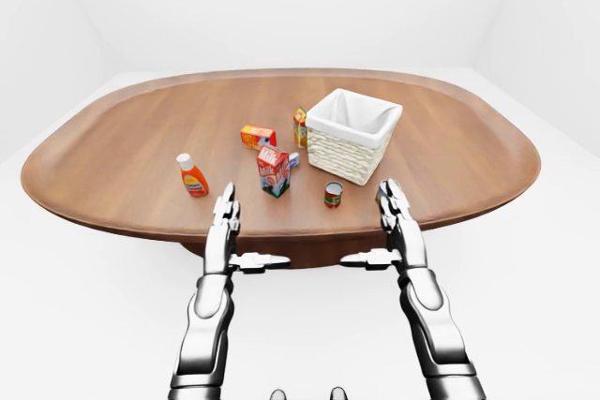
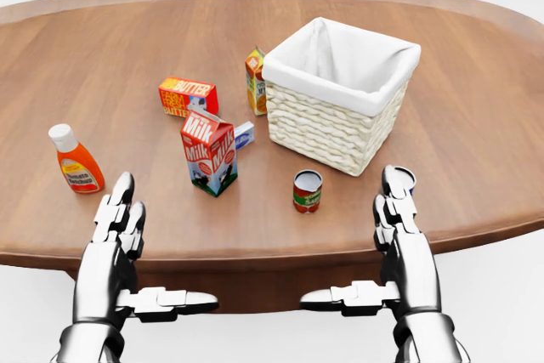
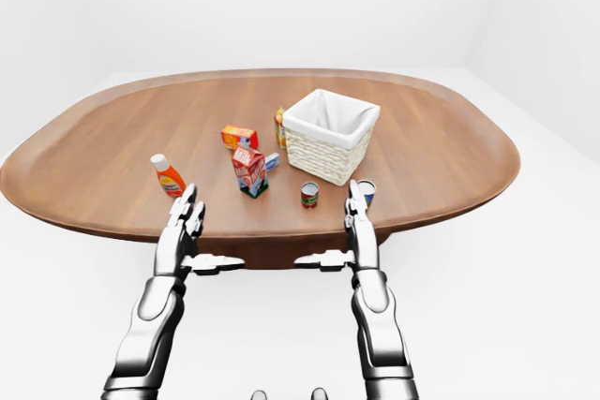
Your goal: Pick up the tomato sauce, and put it in the basket.
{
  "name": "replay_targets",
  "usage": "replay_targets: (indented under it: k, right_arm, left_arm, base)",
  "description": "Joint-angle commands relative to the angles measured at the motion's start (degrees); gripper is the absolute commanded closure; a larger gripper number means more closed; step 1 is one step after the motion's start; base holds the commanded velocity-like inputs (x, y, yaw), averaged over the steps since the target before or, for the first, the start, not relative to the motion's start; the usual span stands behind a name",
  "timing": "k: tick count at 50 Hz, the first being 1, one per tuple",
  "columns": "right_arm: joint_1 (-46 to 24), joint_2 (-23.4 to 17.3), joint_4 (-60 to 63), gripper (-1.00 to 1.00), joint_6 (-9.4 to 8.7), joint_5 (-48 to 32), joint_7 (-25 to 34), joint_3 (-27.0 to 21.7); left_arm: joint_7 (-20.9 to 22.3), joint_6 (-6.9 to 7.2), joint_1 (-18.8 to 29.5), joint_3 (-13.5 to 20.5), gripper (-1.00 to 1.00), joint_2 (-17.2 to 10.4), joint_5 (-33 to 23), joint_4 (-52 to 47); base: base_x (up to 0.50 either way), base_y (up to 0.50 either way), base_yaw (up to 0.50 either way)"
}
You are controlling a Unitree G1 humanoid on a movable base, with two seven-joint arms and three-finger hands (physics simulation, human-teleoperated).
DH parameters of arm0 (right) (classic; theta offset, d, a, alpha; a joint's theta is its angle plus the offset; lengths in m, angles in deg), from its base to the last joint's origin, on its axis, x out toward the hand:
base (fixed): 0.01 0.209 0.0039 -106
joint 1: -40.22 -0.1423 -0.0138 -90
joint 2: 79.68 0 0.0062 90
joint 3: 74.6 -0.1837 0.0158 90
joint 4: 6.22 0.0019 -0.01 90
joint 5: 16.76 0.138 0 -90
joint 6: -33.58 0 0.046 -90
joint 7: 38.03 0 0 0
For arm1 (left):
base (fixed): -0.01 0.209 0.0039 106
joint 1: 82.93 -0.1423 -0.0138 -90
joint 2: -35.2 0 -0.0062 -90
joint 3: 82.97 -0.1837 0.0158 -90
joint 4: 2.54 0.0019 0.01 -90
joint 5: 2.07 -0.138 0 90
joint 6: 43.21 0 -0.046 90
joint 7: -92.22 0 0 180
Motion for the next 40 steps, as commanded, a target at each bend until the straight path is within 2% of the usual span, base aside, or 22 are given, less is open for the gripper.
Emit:
replay_targets:
  k: [1,7,12,16,17,19,23,40]
  right_arm:
    - [0.1,-0.7,1.0,-1.00,-0.62,1.3,1.9,-1.5]
    - [0.4,-0.7,1.8,-1.00,-0.94,1.3,1.9,-1.4]
    - [0.5,-0.7,2.6,-1.00,-1.55,1.3,1.9,-1.5]
    - [0.6,-0.6,3.6,-1.00,-2.18,1.4,1.9,-1.5]
    - [0.6,-0.7,4.0,-1.00,-2.49,1.5,1.9,-1.5]
    - [0.7,-0.7,5.2,-1.00,-3.33,1.6,1.9,-1.5]
    - [1.0,-0.7,7.7,-1.00,-4.86,1.9,2.0,-1.6]
    - [1.6,-0.8,15.7,-1.00,-4.86,2.5,2.2,-2.2]
  left_arm:
    - [1.3,0.30,0.2,1.4,-0.96,-0.7,0.6,-0.2]
    - [1.2,2.05,-0.3,1.3,-0.96,-0.7,0.5,-2.6]
    - [1.2,2.37,-0.3,1.3,-0.97,-0.7,0.3,-3.0]
    - [1.3,3.51,-0.6,1.2,-0.97,-0.7,0.2,-4.8]
    - [1.3,4.37,-0.7,1.2,-0.97,-0.7,0.2,-6.0]
    - [1.4,4.84,-0.8,1.2,-0.97,-0.7,0.1,-6.8]
    - [1.4,4.84,-1.0,1.1,-0.97,-0.7,-0.2,-9.0]
    - [1.9,4.84,-2.1,1.0,-0.96,-0.6,-0.8,-21.2]
  base:
    - [0.00,0.00,0.00]
    - [0.00,0.00,0.00]
    - [0.00,0.00,0.00]
    - [0.00,0.00,0.00]
    - [0.00,0.00,0.00]
    - [0.00,0.00,0.00]
    - [0.00,0.00,0.00]
    - [0.00,0.00,0.00]
